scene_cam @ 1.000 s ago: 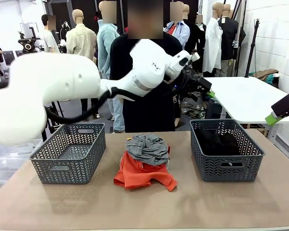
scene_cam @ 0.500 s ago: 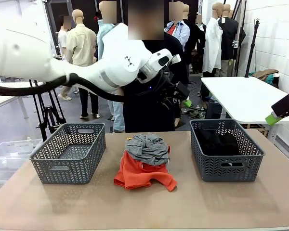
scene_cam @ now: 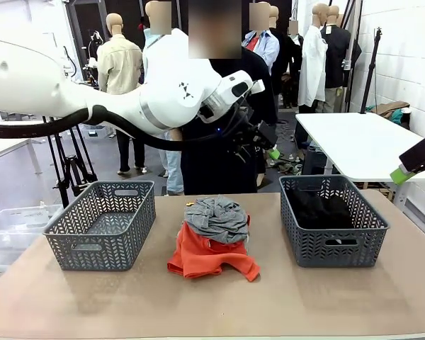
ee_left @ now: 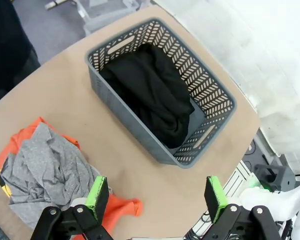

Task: Sort the tops and bottoms.
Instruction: Lift clothes from the center of the table with your right hand.

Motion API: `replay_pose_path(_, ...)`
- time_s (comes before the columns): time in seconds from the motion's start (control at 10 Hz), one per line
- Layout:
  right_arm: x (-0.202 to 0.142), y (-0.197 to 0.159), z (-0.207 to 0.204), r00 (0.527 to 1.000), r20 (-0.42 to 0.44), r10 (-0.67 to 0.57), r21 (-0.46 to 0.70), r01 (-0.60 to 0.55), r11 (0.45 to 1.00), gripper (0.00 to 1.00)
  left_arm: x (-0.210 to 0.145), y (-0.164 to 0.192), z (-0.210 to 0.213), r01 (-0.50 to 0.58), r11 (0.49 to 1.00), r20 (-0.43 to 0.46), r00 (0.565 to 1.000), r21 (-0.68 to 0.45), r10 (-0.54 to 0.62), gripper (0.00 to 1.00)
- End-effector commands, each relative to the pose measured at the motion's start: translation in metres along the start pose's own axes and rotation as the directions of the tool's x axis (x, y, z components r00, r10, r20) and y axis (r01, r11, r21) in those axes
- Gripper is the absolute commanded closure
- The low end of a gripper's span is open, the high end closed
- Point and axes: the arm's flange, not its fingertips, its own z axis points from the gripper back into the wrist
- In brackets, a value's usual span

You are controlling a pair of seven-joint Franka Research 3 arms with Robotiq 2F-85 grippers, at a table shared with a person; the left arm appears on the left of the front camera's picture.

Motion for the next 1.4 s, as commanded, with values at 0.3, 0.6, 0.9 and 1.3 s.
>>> replay_pose_path(0.3,-0.001,0.0,-0.001,1.0,-0.01,0.006,-0.001,-0.006,1.0,0.0,-0.022,0.013,0.03,0.02,0.995,-0.058,0.998,0.103,-0.014,0.0)
replay_pose_path(0.6,-0.001,0.0,-0.001,1.0,-0.01,0.006,-0.001,-0.006,1.0,0.0,-0.078,0.044,0.091,-0.022,0.983,-0.09,0.995,0.184,0.039,0.0)
replay_pose_path(0.9,-0.001,0.0,-0.001,1.0,-0.01,0.006,-0.001,-0.006,1.0,0.0,-0.119,0.062,0.144,-0.036,0.986,-0.015,0.999,0.16,0.039,0.0)
replay_pose_path(1.3,-0.001,0.0,-0.001,1.0,-0.01,0.006,-0.001,-0.006,1.0,0.0,-0.163,0.064,0.195,-0.112,0.958,0.066,0.993,0.265,0.097,0.0)
